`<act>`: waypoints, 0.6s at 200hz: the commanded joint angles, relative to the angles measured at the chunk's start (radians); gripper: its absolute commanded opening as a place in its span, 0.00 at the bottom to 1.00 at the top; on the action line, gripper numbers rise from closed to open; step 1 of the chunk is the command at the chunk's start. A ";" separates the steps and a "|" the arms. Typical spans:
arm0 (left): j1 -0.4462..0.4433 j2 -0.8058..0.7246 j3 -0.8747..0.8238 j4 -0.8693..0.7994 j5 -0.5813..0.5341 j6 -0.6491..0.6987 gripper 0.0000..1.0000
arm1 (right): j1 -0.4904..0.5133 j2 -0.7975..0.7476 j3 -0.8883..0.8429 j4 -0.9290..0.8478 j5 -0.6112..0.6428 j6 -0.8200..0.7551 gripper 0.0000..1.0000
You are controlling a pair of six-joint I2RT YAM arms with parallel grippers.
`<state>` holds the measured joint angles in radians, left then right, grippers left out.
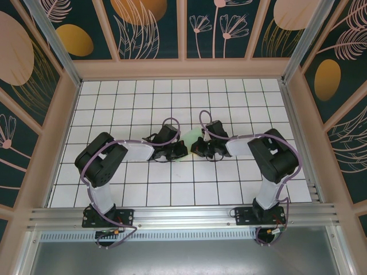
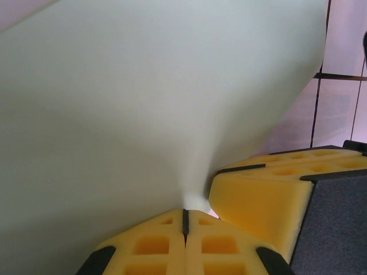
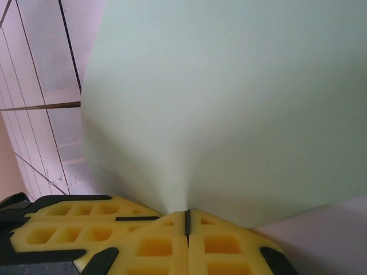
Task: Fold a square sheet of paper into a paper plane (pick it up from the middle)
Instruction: Fold the square sheet of paper in half at the center of the table.
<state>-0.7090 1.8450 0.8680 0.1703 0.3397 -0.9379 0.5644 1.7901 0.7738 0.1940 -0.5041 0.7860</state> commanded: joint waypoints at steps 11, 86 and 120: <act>-0.005 0.019 -0.051 -0.104 -0.038 -0.010 0.00 | -0.012 0.046 0.030 -0.080 0.078 -0.064 0.00; -0.005 0.014 -0.100 -0.114 -0.047 -0.019 0.00 | -0.212 0.044 0.027 -0.099 0.132 -0.140 0.00; -0.006 0.012 -0.100 -0.114 -0.045 -0.016 0.00 | -0.252 0.058 0.073 -0.121 0.175 -0.151 0.00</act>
<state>-0.7090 1.8370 0.8227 0.2367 0.3321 -0.9493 0.3771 1.8061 0.8085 0.1471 -0.5137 0.6781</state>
